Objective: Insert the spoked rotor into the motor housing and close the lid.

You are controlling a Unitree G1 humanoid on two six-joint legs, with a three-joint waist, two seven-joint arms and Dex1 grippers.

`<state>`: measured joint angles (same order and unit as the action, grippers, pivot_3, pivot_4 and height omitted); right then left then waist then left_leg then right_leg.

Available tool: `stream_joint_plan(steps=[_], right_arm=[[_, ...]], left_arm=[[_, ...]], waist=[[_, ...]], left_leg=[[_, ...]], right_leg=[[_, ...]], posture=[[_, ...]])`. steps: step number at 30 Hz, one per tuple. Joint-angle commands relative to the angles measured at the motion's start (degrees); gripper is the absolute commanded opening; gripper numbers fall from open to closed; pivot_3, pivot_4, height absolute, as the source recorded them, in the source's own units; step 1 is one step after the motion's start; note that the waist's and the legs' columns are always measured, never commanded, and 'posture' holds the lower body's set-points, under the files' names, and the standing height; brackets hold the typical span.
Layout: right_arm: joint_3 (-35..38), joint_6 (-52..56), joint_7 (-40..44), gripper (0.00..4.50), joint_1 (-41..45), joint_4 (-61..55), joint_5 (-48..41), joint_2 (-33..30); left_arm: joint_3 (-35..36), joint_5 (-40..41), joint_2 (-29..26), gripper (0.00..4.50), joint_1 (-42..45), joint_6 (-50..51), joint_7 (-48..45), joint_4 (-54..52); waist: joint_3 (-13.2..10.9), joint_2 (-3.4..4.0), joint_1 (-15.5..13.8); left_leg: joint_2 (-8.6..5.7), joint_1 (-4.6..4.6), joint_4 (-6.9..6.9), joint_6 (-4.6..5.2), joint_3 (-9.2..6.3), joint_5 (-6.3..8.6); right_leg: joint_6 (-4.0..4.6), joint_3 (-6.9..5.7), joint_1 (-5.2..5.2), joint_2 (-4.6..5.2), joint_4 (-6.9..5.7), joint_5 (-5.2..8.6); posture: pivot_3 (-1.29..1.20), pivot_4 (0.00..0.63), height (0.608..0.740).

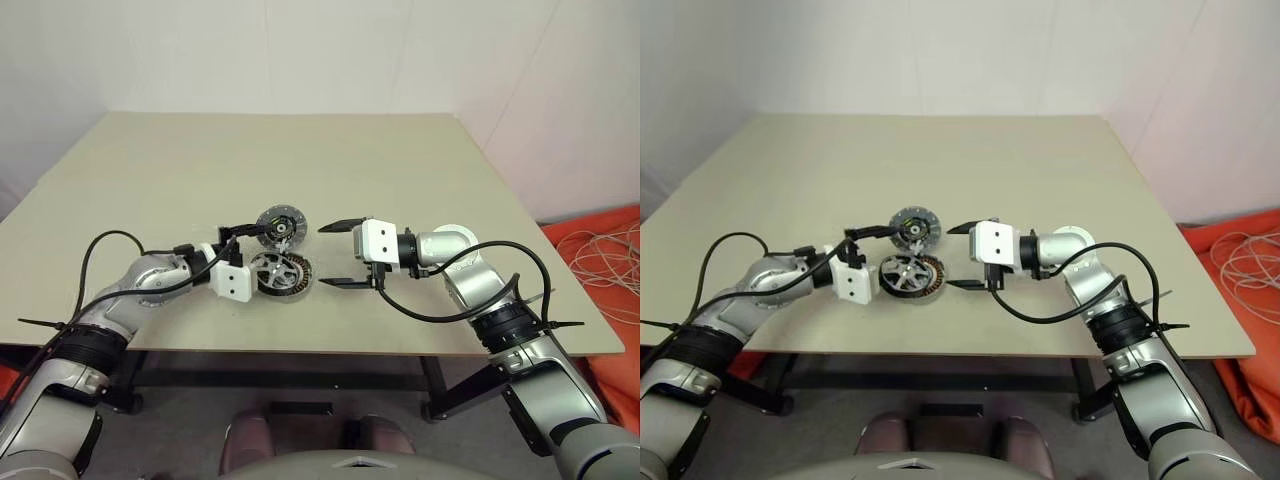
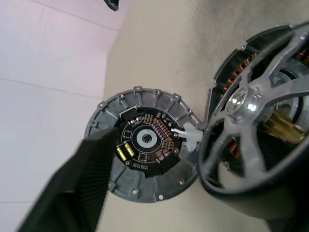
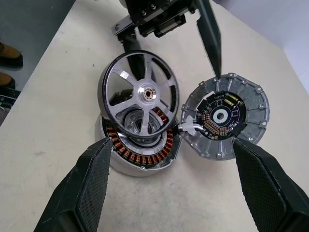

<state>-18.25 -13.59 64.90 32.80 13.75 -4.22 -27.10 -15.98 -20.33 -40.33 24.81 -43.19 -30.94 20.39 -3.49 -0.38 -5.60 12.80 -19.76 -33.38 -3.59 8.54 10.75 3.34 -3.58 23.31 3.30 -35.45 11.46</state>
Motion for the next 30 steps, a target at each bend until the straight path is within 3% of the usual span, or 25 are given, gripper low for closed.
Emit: stream_joint_plan(steps=[1,9,23,30], right_arm=[[1.36,-1.02,-0.15,4.5,0.53,-1.17,-0.5,-0.32],[1.58,-1.22,-0.21,4.5,0.61,-0.92,-0.4,-0.69],[1.79,-2.02,-1.06,4.5,1.01,0.0,0.17,-0.87],[1.99,-1.94,-1.45,4.5,0.45,-0.33,0.34,-1.44]], left_arm=[[-0.01,3.42,1.92,2.85,2.79,-0.3,-1.48,-0.02],[-0.57,5.47,6.24,0.17,5.5,0.56,-4.68,2.19],[2.85,8.19,13.86,0.16,12.54,4.05,-0.31,7.46],[2.01,5.24,13.65,0.16,7.23,4.5,2.01,8.55]], waist=[[0.0,0.0,-0.07],[0.0,0.0,-0.03],[0.0,0.0,-0.2],[0.0,0.01,0.02]], left_leg=[[0.0,0.0,0.0,0.0,0.0,0.0],[0.0,-0.02,-0.01,0.0,0.0,0.0],[-0.01,-0.08,-0.04,0.0,0.0,0.0],[-0.01,-0.09,-0.02,0.01,0.0,0.0]], right_leg=[[0.0,0.0,0.0,0.0,0.0,0.0],[0.01,0.0,-0.01,0.0,-0.02,0.0],[0.0,0.0,-0.01,0.01,-0.01,-0.01],[0.0,0.0,0.0,0.0,0.0,0.0]], posture=[[0.0,0.0,0.74],[0.0,0.0,0.74],[0.0,0.0,0.74],[0.0,0.0,0.74]])
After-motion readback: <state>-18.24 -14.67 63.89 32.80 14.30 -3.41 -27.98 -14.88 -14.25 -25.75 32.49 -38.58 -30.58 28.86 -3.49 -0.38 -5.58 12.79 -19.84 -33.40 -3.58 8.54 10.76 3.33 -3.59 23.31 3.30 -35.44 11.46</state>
